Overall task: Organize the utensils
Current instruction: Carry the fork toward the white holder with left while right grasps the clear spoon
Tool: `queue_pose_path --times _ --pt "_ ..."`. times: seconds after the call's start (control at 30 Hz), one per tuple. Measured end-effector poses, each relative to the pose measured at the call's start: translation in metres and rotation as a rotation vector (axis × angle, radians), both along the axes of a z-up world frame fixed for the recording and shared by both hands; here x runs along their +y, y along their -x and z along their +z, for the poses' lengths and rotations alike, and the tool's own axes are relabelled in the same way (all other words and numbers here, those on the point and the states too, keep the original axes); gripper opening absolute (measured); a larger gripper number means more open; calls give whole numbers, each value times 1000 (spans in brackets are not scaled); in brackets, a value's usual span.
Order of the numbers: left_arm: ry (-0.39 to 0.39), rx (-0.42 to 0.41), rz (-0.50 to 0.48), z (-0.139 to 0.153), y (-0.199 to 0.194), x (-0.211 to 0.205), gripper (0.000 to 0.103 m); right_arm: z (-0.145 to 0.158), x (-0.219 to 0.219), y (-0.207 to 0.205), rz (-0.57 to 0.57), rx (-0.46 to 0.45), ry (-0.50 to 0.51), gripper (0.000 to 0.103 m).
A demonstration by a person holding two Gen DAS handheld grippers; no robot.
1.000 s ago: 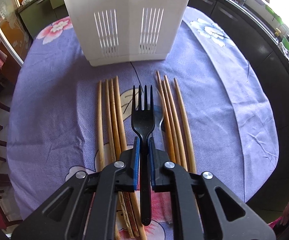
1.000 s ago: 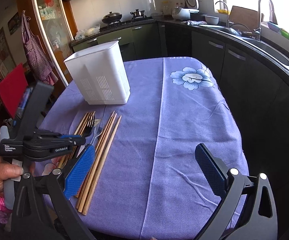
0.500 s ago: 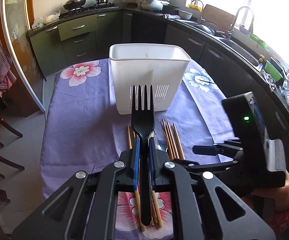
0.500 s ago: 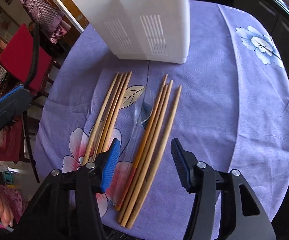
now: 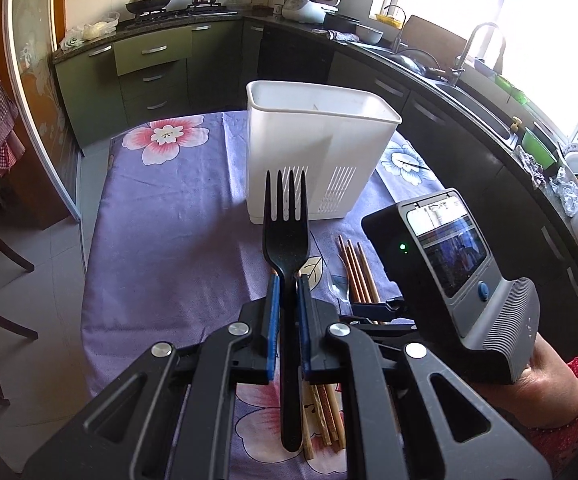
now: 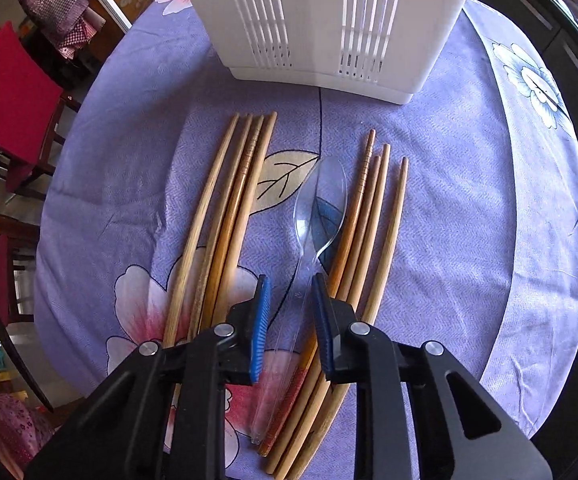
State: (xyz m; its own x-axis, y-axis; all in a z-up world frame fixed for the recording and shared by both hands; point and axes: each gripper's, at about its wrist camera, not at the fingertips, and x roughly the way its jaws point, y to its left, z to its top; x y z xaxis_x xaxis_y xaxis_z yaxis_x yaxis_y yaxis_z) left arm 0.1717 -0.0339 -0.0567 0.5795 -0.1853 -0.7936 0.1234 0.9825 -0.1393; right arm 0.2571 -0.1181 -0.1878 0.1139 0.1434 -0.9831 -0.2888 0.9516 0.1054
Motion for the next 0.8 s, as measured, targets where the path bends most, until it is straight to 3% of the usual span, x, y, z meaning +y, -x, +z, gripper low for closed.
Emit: queue_pose_path --times 0.1,0.23,0.37,0.5,0.8 --pt "5 -3 -4 -1 2 3 9 -1 5 -1 -4 -6 36 13" --pt "13 -8 -2 -1 3 7 9 -2 10 -1 -3 -31 46 11" --pt "13 -16 6 4 -1 9 9 13 5 3 -4 -74 -81 10" --pt "28 -61 14 29 -13 11 9 46 -15 13 -12 -164 -246 10" --pt "132 -284 64 110 -80 2 9 101 -84 29 -56 -366 -448 10"
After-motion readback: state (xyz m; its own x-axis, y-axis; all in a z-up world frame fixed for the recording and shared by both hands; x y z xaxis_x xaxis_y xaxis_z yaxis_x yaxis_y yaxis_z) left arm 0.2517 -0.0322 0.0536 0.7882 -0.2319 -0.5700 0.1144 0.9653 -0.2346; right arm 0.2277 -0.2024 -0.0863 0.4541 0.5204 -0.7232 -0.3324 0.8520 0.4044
